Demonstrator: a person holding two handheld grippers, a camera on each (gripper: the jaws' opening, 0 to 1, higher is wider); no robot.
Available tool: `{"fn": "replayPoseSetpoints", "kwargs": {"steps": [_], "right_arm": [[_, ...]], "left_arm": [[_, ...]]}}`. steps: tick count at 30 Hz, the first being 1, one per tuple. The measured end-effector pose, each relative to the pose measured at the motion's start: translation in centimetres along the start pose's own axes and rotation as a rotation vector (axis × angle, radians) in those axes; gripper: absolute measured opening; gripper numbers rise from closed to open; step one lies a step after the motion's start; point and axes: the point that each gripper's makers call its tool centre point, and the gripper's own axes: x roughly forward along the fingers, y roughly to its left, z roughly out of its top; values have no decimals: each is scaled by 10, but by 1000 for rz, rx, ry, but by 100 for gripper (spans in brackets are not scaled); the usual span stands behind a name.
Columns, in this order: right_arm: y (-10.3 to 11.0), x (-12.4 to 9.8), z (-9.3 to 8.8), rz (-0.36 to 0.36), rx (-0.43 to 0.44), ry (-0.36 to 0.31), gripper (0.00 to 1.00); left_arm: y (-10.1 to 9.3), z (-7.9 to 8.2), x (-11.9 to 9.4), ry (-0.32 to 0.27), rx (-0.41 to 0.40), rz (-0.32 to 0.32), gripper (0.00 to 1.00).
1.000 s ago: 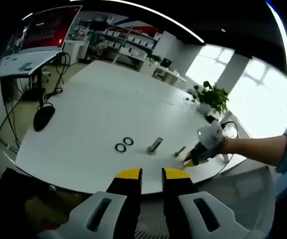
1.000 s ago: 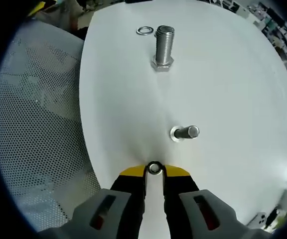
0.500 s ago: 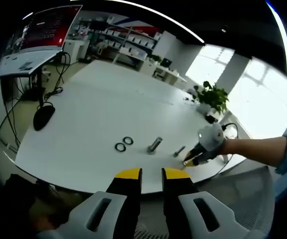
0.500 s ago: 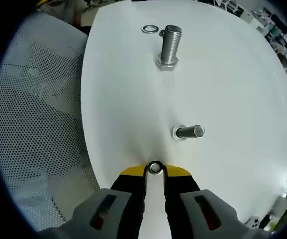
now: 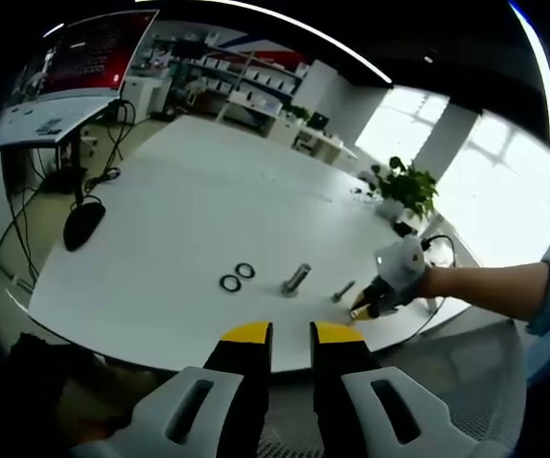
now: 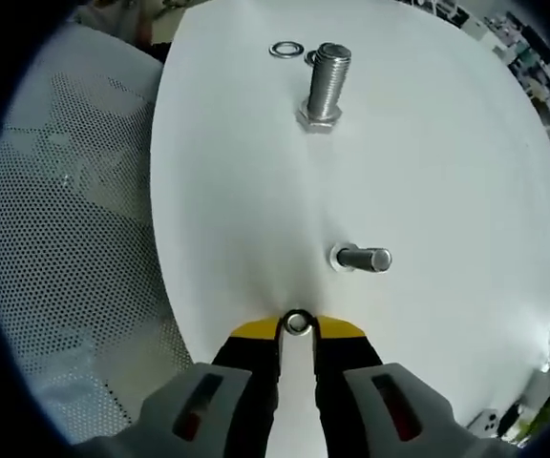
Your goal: Place the washer onto the threaded stud by aligning its center hole with the stud, sliding it down to the base, and recovering from edge contact or off-axis alignment until the washer reaches the visible bottom stop.
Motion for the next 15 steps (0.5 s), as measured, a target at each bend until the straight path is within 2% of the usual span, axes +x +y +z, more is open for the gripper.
{"fn": "replayPoseSetpoints", "kwargs": {"steps": [2,5,15], "right_arm": [[1,-1,1,12,52,-33,13],[-1,-2,-2,26,83,-51,13],[-9,-9,-15,20,74,-32,13]], "left_arm": [[0,0,0,-1,1,-1,13],[0,0,0,-1,3,-1,13],[0,0,1,-1,5,-1,13]]}}
